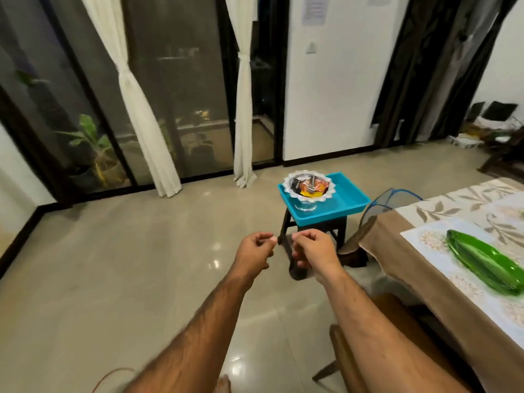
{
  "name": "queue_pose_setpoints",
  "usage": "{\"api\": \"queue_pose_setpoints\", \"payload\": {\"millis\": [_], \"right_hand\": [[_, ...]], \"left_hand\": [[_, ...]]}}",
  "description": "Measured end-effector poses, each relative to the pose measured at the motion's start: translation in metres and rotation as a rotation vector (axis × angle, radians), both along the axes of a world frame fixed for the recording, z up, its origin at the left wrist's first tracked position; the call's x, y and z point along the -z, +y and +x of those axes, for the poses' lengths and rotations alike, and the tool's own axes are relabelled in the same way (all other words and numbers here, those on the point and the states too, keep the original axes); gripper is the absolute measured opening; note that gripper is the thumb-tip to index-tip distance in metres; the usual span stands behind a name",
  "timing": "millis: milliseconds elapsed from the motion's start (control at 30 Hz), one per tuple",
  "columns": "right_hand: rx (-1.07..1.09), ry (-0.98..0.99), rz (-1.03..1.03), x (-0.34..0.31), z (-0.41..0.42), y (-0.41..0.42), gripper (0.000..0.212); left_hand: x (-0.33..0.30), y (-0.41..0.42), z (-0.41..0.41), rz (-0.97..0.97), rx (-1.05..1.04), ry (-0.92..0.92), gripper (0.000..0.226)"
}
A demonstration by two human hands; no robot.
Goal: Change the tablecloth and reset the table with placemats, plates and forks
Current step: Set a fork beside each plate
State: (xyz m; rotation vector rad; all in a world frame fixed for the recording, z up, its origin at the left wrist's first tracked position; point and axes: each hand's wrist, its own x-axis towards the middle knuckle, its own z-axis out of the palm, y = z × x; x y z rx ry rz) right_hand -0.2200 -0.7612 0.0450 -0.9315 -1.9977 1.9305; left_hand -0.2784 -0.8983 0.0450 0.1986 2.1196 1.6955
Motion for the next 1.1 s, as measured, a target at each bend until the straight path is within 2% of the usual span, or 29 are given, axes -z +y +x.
{"api": "queue_pose_setpoints", "payload": {"millis": [267, 500, 600, 833, 1100], "right_hand": [[0.287, -0.07, -0.06, 0.017, -0.129, 0.081, 0.011], [0.432, -0.134, -0.074, 0.051, -0.212, 0.179, 0.008], [0.442, -0.156, -0.104, 0.064, -0.255, 0.237, 0.008], [0.358, -0.304, -0.007, 0.073, -0.345, 0.339, 0.01], [0.385, -0.44, 0.033, 0.103, -0.438, 0.413, 0.007]], "left_hand": [[0.0, 0.088, -0.185, -0.087, 0.257, -0.052, 0.027], [0.029, 0.202, -0.293, -0.075, 0.391, -0.098, 0.021], [0.04, 0.254, -0.336, -0.092, 0.402, -0.105, 0.021], [0.058, 0.355, -0.425, -0.145, 0.374, -0.171, 0.019], [0.102, 0.446, -0.527, -0.266, 0.469, -0.131, 0.019]]}}
